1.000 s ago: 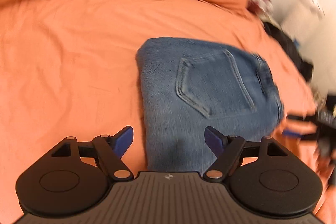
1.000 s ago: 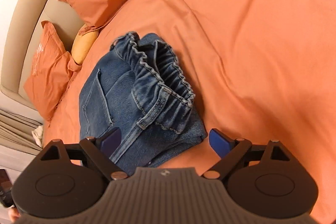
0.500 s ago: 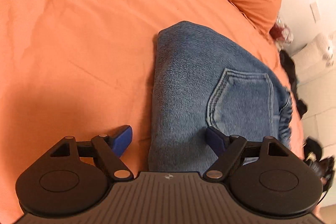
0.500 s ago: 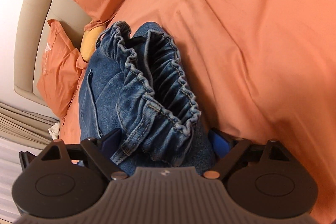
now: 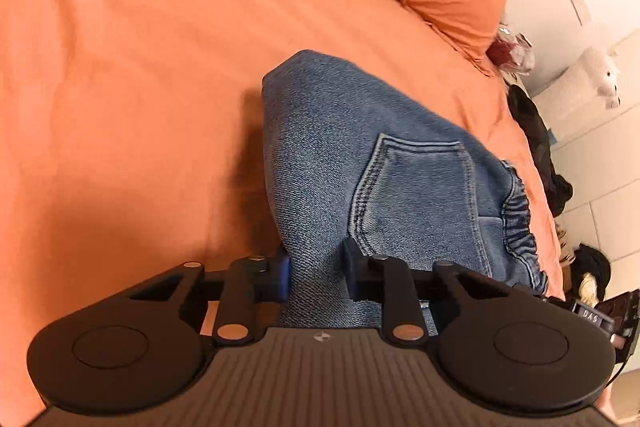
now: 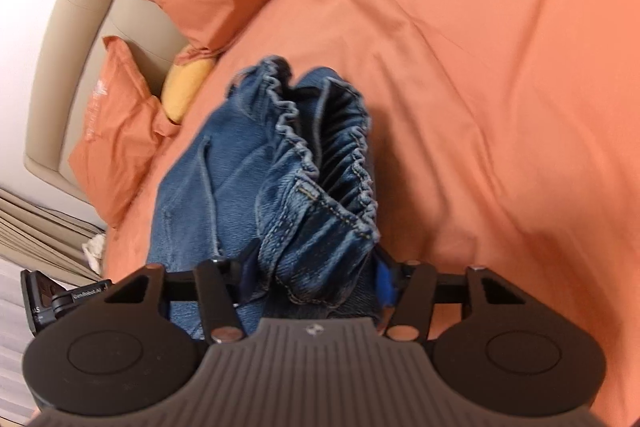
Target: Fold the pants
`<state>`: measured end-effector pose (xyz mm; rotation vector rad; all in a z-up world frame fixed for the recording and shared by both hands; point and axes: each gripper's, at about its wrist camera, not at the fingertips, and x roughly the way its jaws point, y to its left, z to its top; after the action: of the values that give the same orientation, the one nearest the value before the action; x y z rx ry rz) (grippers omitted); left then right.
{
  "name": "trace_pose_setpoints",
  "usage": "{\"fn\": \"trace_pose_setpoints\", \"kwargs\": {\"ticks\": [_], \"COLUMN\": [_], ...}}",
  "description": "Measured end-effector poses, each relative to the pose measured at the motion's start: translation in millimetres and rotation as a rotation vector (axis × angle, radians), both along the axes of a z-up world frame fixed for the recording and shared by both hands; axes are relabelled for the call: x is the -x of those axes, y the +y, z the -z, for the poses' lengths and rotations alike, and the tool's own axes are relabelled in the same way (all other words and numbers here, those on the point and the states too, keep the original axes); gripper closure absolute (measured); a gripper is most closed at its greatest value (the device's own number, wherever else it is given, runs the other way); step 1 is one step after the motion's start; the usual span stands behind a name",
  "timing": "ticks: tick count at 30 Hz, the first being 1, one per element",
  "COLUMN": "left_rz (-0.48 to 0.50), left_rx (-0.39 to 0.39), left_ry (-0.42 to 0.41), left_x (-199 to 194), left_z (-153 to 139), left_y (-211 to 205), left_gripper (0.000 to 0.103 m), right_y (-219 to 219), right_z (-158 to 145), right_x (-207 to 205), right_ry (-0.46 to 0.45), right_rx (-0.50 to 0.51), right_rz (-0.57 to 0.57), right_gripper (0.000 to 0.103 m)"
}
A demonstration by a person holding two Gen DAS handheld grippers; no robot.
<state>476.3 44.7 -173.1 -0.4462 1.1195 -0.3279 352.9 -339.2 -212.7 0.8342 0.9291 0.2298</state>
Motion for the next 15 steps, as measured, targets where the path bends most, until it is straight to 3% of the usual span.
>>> {"fn": "trace_pose_setpoints", "kwargs": {"ticks": [7, 15], "left_rz": [0.02, -0.045], "left_rx": [-0.062, -0.146], "left_ry": [-0.041, -0.092], "left_x": [42.8, 103.1], "left_z": [-53.1, -109.2], "left_y": [37.8, 121.7], "left_gripper": [0.079, 0.079], "right_y": [42.8, 148.4], "right_z": [-37.8, -71.0], "right_x": [34.3, 61.4], "right_ry": [-0.045, -0.093], "right_rx": [-0.05, -0.115], "right_rz": [-0.035, -0.146], "right_gripper": [0.056, 0.057]}}
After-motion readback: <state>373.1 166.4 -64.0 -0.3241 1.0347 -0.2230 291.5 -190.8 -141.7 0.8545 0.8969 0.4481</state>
